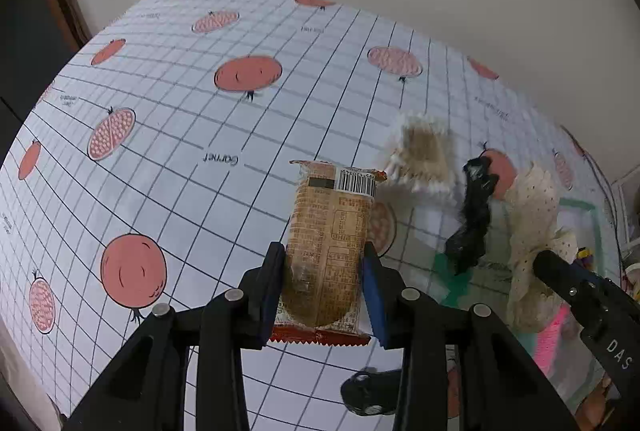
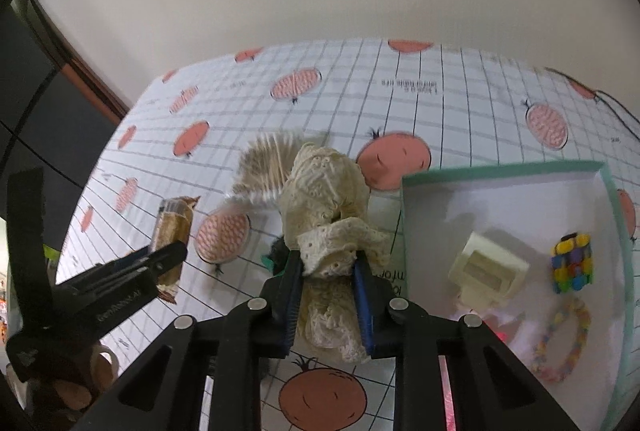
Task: Organize objects
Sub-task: 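Lift and carry the scrunchie and wafer pack over the white tray with both grippers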
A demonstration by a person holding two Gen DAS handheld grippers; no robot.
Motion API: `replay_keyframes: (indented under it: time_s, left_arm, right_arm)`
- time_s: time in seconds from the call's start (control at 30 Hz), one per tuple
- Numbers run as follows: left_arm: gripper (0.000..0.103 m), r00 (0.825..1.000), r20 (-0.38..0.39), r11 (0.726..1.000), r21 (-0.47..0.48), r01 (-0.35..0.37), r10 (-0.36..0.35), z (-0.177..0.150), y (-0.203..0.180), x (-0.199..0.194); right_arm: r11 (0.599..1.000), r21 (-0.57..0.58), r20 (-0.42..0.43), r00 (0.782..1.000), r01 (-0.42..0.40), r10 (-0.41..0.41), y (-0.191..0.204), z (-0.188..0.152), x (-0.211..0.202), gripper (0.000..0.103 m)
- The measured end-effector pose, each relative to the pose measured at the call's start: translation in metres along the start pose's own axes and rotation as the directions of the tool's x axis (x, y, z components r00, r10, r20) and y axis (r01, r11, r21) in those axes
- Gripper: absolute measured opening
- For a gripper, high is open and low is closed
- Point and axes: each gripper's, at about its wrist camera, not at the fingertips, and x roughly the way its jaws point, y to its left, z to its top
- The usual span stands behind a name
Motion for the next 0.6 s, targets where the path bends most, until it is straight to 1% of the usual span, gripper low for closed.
replay_keyframes:
  time_s: [0.17,0.23,0.3,0.43,0.6]
  left_arm:
    - [0.039,0.999,0.042,1.0,-0.007,0.003,-0.003,0.006,-0.008,-0.019]
    - [0.039,0.998,0.062,1.0,-0.021,0.011,-0.01,0.006,-0.012,-0.03]
    - [0.039,0.997,0.076,0.999,-0.028,0.033,-0.031,0.008,-0.018,-0.037]
    - [0.039,0.994,0.099,0.999,-0.009,0.037,-0.036,0.007,-0.039,-0.052]
    - [0.039,0.993,0.098,0.998,0.006,0.067,-0.067,0.005,-0.068,-0.062]
  right_arm:
    - [1.0,0.003,0.055,0.998,-0.019,0.019,0.001,0.008,-0.024,0.025]
    - [1.0,0.007,0.073,0.997,-0.023,0.023,-0.001,0.01,-0.033,0.025]
    - [1.0,0.013,0.084,0.996,-0.022,0.021,-0.005,0.011,-0.04,0.025]
    - [1.0,0.027,0.102,0.995,-0.004,0.001,-0.017,0.013,-0.054,0.025]
    - [0.998,0.056,0.122,0.992,0.019,-0.026,-0.04,0.017,-0.07,0.025]
